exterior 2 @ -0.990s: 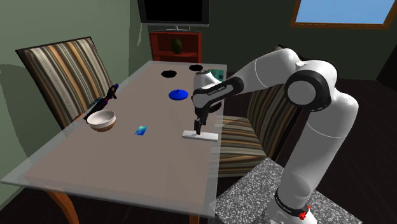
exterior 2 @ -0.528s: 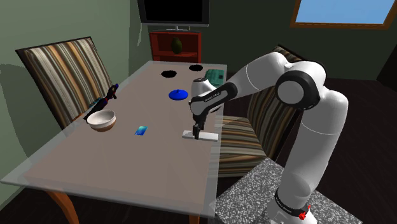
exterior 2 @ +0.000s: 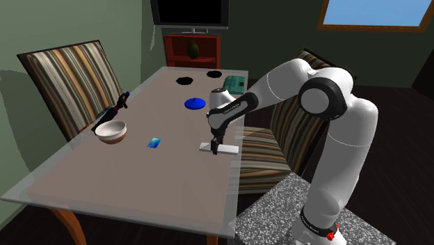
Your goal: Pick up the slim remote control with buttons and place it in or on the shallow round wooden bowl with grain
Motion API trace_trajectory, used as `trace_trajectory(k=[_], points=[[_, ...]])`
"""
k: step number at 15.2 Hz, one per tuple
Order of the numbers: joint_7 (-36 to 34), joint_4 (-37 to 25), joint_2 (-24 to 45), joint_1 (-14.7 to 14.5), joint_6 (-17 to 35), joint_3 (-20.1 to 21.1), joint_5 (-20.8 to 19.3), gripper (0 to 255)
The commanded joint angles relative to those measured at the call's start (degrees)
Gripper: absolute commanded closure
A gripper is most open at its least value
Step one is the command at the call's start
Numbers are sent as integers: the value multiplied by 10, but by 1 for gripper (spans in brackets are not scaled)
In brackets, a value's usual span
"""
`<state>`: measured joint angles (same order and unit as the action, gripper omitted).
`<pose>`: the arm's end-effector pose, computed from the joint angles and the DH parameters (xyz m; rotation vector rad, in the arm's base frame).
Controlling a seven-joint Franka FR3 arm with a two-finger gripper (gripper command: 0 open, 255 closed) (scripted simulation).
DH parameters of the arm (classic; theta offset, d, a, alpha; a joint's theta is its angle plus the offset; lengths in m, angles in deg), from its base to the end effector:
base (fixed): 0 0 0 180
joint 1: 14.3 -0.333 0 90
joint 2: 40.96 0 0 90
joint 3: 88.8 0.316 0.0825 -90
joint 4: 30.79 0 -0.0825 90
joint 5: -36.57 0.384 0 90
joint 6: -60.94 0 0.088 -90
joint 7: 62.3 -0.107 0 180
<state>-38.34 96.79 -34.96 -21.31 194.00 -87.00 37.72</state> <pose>0.5308 0.0826 0.3259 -3.0019 -0.8600 0.0103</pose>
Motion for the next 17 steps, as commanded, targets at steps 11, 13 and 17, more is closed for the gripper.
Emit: trace_trajectory(k=[11,13,17], points=[[0,0,0,0,0,0,0,255],[0,-5,-10,0,-15,0,0,255],[0,-17,-28,0,-44,0,0,255]])
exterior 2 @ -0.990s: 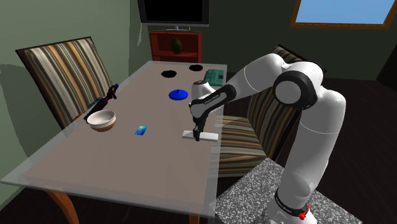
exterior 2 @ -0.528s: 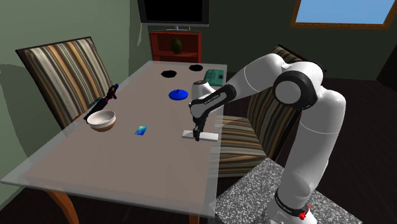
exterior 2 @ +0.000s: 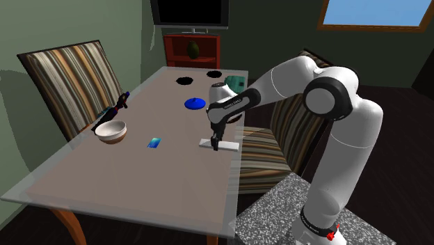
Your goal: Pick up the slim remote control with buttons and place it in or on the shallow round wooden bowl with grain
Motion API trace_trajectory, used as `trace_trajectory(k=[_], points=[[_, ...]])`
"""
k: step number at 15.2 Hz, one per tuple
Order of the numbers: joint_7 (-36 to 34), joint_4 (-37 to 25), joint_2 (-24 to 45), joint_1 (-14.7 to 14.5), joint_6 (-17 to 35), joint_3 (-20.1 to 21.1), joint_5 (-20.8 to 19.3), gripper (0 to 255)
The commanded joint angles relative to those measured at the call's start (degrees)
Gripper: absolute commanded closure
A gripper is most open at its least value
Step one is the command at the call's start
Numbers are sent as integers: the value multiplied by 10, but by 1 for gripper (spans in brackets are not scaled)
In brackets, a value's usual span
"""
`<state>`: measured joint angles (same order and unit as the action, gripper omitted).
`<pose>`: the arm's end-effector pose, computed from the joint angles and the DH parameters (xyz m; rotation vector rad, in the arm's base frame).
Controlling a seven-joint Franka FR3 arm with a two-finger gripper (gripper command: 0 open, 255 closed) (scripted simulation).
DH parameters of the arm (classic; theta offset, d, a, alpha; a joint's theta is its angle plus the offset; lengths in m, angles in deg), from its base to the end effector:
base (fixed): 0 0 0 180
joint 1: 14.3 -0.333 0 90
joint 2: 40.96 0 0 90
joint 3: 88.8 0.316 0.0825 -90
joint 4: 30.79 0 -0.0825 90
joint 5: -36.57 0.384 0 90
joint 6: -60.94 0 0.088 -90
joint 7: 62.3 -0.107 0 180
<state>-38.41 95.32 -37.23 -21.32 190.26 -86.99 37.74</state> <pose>0.5312 0.0830 0.3525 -3.0020 -0.8600 0.0104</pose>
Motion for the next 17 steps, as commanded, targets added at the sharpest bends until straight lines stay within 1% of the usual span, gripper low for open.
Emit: trace_trajectory(k=[1,17], points=[[0,-5,-9,0,-14,0,0,255],[-1,-74,-61,1,-134,-1,0,255]])
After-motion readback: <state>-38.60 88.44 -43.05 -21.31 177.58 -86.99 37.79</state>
